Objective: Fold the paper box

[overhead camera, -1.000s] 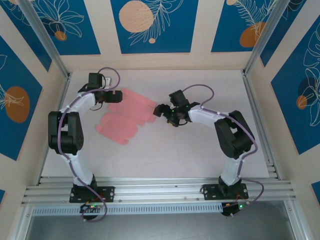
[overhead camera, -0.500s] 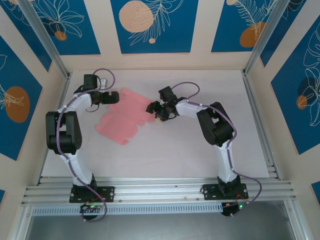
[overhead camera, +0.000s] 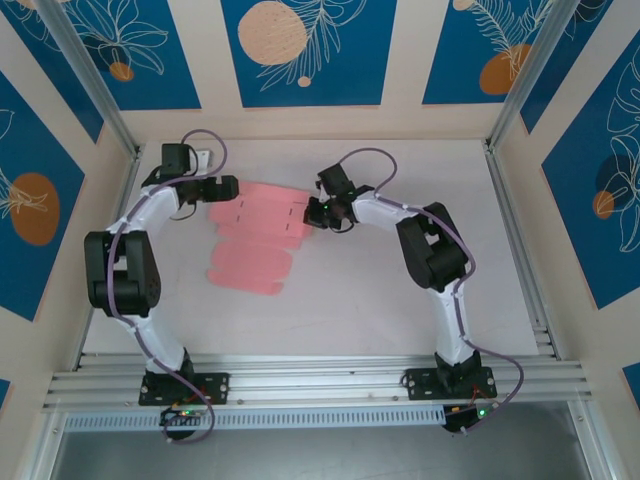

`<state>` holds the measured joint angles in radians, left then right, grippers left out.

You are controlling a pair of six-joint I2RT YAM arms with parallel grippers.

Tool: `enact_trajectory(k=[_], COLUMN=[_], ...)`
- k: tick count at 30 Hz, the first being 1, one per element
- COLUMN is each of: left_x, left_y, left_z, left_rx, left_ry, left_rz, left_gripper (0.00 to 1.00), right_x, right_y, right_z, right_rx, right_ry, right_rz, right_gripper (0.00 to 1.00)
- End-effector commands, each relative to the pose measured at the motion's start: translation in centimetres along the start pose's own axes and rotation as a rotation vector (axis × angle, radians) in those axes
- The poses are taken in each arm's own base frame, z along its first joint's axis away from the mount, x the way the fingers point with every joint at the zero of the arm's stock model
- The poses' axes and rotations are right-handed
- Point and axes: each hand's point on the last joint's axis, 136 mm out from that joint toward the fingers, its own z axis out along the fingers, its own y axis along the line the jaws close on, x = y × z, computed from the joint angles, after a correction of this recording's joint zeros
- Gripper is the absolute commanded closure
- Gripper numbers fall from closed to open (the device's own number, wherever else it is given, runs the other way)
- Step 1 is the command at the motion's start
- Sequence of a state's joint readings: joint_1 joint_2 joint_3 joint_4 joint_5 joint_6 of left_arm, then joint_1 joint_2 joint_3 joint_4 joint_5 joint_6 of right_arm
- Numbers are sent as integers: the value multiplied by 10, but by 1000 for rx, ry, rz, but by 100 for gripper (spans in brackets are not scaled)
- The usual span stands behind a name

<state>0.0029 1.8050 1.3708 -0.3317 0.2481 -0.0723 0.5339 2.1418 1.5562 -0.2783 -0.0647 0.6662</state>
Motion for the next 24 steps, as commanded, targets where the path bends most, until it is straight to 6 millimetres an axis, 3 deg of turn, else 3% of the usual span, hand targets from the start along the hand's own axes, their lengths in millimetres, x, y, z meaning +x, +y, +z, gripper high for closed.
enact_trajectory(k=[1,6,11,16,20,24], left_x=[-28,-42,-44,-59,-63,-61], left_y=[-20,-71,-118,-150,-171,-184], left_z=[-29,-53,-73,-87,-81,-68], left_rx=[89,340,518,593,612,665], left_ry=[-74,-134,-176,-265,-295,-263], left_rz=[26,141,344,563,797,886], left_gripper=[0,2,4,2,0,4], right_x=[-25,-29,-23,-21,-22,-15], right_y=[17,25,23,18,22,31], right_z=[-65,-121,-148,-169,-184,-196], right_rx=[-39,-180,-245,-315,-357,-389], right_ry=[-102,-150,-157,-173,-182,-184], right_rz=[-266,-420,-540,-596,-632,-677], right_gripper=[100,100,100,100,100,100])
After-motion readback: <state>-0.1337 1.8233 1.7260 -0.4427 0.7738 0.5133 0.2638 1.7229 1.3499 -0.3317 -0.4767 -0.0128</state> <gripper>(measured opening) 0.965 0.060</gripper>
